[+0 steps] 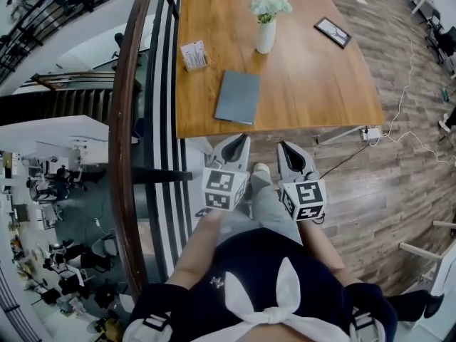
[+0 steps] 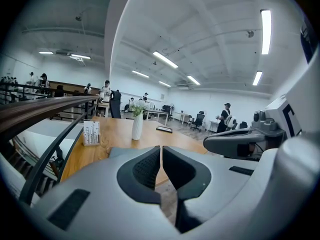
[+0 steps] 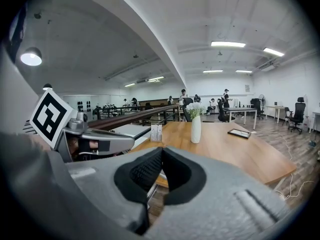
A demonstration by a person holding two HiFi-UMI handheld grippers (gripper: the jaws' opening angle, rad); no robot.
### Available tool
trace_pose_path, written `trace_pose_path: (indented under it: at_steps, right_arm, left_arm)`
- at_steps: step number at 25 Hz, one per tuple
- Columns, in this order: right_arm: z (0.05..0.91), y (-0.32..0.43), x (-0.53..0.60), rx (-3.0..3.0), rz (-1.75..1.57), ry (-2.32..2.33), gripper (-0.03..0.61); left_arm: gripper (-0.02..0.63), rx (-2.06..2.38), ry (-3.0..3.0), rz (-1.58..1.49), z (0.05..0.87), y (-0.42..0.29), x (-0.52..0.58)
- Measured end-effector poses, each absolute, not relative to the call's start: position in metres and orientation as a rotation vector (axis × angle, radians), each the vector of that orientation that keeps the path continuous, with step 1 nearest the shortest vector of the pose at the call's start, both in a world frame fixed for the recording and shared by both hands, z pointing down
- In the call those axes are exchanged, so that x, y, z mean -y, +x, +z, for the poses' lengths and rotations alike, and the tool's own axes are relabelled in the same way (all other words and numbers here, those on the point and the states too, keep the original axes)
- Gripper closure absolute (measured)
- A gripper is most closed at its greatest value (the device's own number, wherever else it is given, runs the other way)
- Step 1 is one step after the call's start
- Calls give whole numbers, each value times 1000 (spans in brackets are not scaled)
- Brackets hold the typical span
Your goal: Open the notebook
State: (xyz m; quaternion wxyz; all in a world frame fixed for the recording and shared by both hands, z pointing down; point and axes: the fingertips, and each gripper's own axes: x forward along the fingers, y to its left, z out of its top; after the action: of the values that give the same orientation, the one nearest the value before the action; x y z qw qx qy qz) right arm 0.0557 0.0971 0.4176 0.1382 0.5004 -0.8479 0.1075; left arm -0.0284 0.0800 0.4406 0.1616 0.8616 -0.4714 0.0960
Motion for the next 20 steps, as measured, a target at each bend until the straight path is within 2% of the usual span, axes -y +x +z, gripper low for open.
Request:
trace_pose_path:
  at_steps: [10,13,20]
  right_arm:
    - [433,64,-19,2470,320,1352,580]
    - [438,73,6,2470,328,1340,580]
    - [442,71,42,2482,352,1292,580]
  left_arm:
    - [579,1386,2435,333,451,-16,2]
    - [509,1416,2420,346,454,-13,30]
    - [411,1445,2389,454,460,-9,63]
